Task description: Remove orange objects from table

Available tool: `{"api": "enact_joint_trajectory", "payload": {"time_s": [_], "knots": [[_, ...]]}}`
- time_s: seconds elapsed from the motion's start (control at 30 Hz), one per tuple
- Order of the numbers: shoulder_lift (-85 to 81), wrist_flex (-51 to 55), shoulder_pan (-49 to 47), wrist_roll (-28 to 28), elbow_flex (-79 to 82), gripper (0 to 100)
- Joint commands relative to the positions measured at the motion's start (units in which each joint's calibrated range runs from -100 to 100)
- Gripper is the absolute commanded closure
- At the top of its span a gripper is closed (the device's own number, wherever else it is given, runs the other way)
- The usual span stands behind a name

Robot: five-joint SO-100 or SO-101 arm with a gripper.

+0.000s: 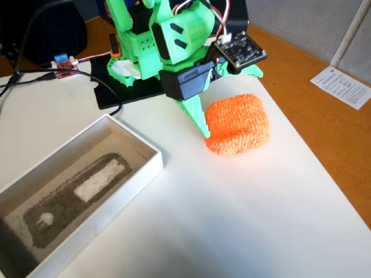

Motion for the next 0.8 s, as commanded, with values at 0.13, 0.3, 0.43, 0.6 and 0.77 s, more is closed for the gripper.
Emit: {"api": "enact_joint_trajectory", "payload": {"time_s": [0.13, 0.3, 0.43, 0.6, 0.77], "knots": [[5.3, -6.1, 1.0, 0.1, 0.1, 37], [10.9, -9.5, 0.8, -0.4, -2.6, 37], [14.8, -10.8, 0.3, -0.4, -5.2, 37], [17.7, -11.3, -0.2, -0.6, -8.0, 37], [17.6, -12.4, 0.0, -0.4, -8.3, 37]]}}
